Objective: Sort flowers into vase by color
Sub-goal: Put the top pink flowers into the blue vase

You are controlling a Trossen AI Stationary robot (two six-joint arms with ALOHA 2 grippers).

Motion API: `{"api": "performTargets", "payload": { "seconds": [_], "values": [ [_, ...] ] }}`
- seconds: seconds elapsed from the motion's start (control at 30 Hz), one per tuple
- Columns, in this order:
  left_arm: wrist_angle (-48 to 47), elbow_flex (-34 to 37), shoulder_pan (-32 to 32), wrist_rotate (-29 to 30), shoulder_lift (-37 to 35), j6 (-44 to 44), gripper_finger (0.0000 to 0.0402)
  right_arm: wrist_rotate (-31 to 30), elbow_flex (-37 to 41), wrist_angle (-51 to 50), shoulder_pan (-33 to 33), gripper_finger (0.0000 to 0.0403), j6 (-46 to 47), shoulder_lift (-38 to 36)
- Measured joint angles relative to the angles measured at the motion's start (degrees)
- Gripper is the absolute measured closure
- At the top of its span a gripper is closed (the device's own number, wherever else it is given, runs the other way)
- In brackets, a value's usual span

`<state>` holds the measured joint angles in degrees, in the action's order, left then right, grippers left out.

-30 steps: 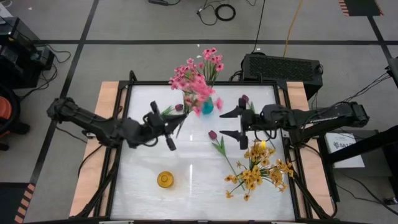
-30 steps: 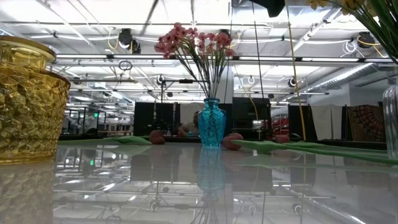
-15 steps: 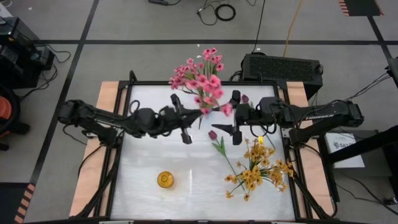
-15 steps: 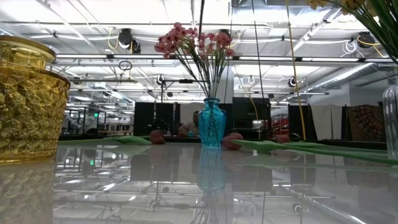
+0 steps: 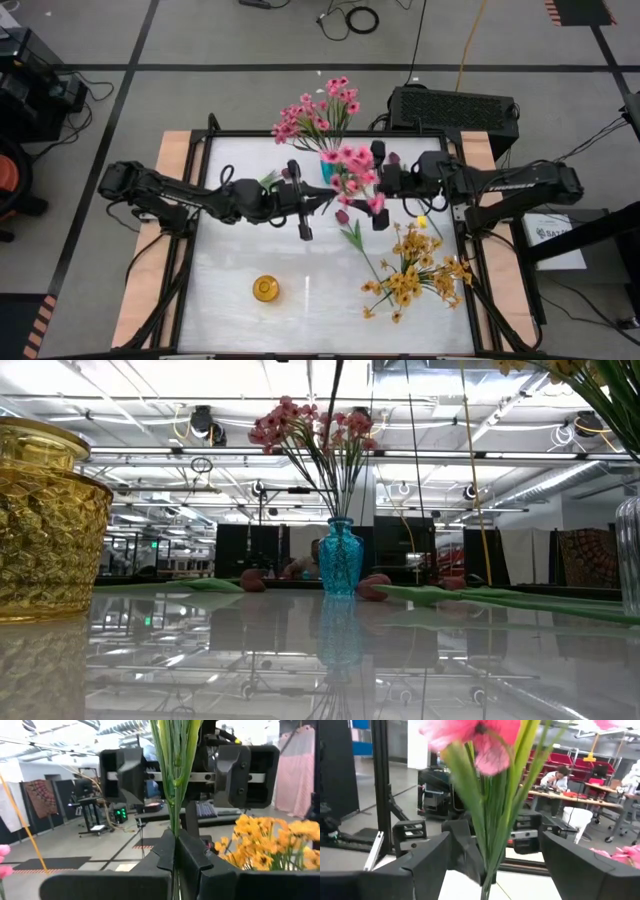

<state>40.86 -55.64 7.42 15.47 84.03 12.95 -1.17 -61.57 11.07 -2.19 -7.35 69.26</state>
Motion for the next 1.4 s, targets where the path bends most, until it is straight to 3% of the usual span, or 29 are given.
{"api": "performTargets", "payload": {
  "seconds": [0.17,0.3,0.63,0.8,0.93,1.1,1.4],
  "values": [
    [-0.29,0.02,0.00,-0.84,0.00,0.04,0.0389,3.95,0.01,4.09,0.01,0.0107,-1.83,0.83],
    [-1.09,0.02,0.00,-0.84,0.00,1.31,0.0389,4.61,0.01,3.80,-0.01,0.0135,-1.82,0.98],
    [-1.13,0.02,0.04,-0.24,0.00,0.93,0.0387,4.48,0.01,3.16,-0.01,0.0313,-0.41,0.94],
    [-2.56,0.02,0.13,2.43,-0.18,-1.45,0.0337,4.11,0.03,1.33,-0.01,0.0391,-0.39,0.34],
    [-5.61,-0.02,0.39,3.64,-0.70,-4.69,0.0255,3.92,0.03,-1.21,0.05,0.0388,-0.37,-1.82],
    [-9.79,-0.02,2.88,9.76,-1.10,-5.05,0.0171,1.10,0.05,-6.97,1.04,0.0397,-1.18,-6.13],
    [-19.03,0.00,7.79,22.69,-2.43,-5.05,0.0151,1.12,0.03,-12.92,6.85,0.0399,-4.36,-12.59]
  ]
}}
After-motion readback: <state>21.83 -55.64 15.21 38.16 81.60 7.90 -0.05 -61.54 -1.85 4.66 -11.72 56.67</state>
